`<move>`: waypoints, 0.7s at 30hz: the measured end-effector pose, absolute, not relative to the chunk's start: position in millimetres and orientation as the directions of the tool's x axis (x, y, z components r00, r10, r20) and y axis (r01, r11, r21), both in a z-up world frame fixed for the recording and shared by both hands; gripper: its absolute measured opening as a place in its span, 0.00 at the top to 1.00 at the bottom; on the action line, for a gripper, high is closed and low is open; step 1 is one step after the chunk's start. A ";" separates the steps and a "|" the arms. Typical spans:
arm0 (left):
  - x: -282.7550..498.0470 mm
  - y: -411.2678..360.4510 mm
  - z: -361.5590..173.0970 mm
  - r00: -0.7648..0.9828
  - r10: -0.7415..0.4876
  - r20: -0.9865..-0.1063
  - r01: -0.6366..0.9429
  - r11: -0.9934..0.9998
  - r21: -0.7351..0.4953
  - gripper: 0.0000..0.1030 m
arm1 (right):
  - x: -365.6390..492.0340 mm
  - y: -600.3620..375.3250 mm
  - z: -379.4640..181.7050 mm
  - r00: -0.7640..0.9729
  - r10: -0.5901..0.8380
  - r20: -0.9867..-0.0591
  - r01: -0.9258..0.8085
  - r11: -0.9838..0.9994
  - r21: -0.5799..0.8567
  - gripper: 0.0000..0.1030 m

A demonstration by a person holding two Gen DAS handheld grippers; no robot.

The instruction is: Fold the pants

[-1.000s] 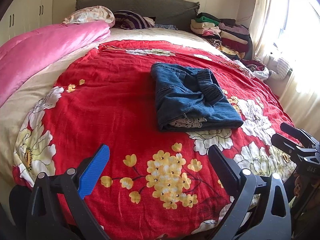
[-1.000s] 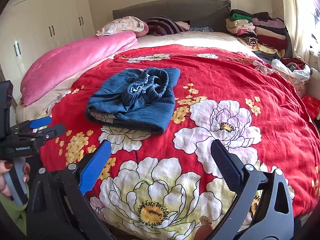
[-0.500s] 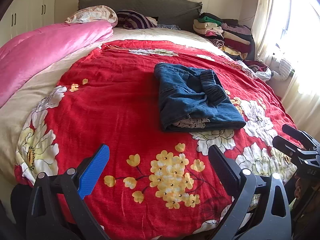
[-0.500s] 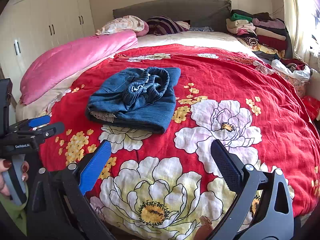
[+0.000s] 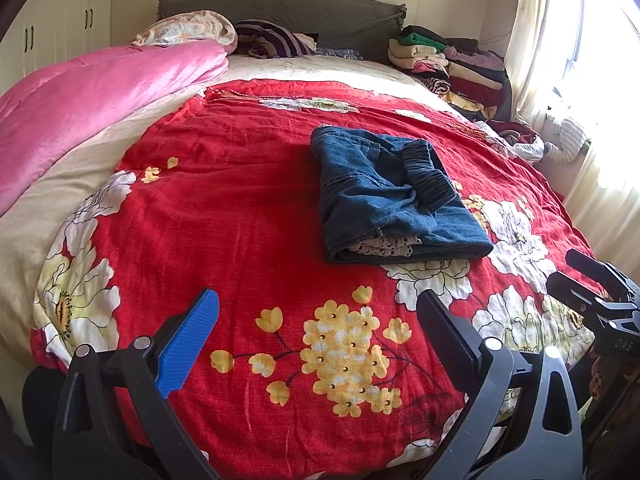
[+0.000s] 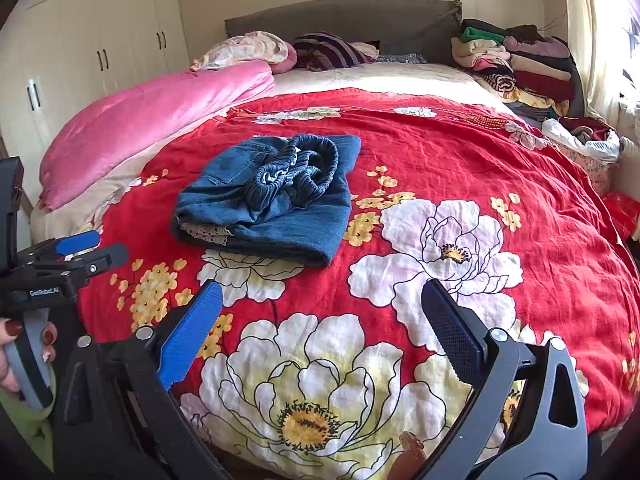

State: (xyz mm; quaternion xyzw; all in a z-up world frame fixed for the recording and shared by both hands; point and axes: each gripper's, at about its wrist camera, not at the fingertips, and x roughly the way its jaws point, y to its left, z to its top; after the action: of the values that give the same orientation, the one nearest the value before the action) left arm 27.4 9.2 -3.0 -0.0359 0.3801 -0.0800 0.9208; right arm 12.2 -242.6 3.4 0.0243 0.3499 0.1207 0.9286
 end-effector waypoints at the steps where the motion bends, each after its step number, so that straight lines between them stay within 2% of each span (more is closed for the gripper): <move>1: 27.5 9.1 -3.0 0.698 -0.174 -0.694 0.120 0.985 -0.126 0.04 | 12.2 -242.4 3.4 0.726 0.240 -0.644 -0.206 0.970 0.128 0.09; 21: 26.6 9.5 -1.2 0.699 -0.151 -0.699 0.107 0.989 -0.107 0.04 | 11.4 -242.2 3.1 0.726 0.236 -0.646 -0.205 0.971 0.125 0.09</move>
State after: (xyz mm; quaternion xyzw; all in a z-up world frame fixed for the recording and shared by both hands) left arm 26.6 9.5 -1.2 -0.0291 0.3816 -0.0699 0.9212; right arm 11.4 -242.2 3.1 0.0224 0.3509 0.1187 0.9286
